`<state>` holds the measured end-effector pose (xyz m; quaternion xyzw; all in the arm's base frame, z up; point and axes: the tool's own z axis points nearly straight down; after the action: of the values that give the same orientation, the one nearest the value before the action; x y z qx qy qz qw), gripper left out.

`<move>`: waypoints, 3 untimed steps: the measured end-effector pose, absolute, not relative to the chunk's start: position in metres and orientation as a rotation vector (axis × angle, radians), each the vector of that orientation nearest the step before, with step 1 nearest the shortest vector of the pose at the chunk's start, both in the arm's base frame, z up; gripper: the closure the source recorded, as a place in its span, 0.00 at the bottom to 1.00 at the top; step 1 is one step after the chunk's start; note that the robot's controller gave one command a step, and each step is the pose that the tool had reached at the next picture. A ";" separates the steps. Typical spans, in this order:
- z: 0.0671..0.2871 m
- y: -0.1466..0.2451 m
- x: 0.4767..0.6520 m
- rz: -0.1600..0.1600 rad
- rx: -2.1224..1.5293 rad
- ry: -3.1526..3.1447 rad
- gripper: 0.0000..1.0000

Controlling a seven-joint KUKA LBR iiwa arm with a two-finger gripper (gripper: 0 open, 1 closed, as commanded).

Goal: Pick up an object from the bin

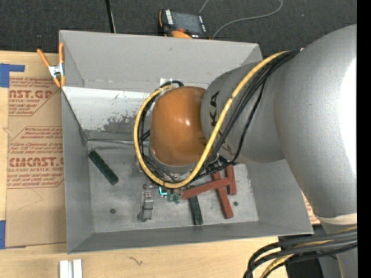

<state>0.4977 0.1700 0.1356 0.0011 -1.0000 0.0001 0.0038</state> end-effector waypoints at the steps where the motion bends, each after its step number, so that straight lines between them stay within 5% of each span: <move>1: 0.066 0.184 0.563 -0.002 -0.118 -3.138 0.00; 2: 0.187 0.235 0.595 -0.010 -0.154 -3.149 0.00; 3: 0.130 0.217 0.563 0.002 -0.622 -3.075 0.00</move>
Offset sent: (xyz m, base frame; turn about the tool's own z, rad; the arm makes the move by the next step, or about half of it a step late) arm 0.0653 0.0135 -0.0656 0.0767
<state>0.5633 0.2168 0.1299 -0.1981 -0.9802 0.0007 0.0020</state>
